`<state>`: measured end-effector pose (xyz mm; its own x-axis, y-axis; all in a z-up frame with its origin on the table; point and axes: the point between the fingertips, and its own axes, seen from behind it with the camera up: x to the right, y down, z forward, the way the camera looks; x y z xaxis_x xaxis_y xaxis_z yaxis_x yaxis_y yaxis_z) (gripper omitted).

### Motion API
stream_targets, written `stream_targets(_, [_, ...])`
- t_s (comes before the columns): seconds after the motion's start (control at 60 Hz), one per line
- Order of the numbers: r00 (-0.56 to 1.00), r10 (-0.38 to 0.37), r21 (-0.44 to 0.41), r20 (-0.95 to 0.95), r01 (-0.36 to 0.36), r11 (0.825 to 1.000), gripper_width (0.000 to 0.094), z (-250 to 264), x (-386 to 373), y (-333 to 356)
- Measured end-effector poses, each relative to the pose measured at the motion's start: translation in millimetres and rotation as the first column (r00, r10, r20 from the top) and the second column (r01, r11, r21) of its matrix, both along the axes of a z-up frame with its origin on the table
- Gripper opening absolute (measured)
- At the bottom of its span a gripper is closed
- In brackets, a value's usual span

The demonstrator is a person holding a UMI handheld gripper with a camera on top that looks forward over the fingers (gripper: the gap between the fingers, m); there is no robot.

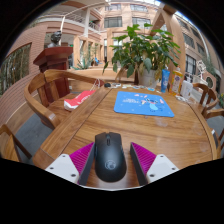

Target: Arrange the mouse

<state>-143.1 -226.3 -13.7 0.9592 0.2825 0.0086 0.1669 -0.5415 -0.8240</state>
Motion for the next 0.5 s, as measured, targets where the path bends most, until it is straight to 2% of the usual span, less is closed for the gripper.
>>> stream_targets(0.033, [1.000,-0.006,0.002,0.013,0.006,1.000,0.0653,0,2,4])
stream_targets(0.083, [1.000,0.001,0.000,0.011,-0.001,1.000,0.0497,0,-3,7])
stream_targets(0.35, [0.998,-0.058,0.002,0.000,0.058,0.998,0.0372,2,-1,8])
stream_targets(0.433, [0.999,-0.038,-0.006,0.000,0.038,0.999,0.0372,5,-5,4])
stream_targets(0.5, [0.999,-0.013,0.019,-0.046,0.014,1.000,0.0373,27,-14,1])
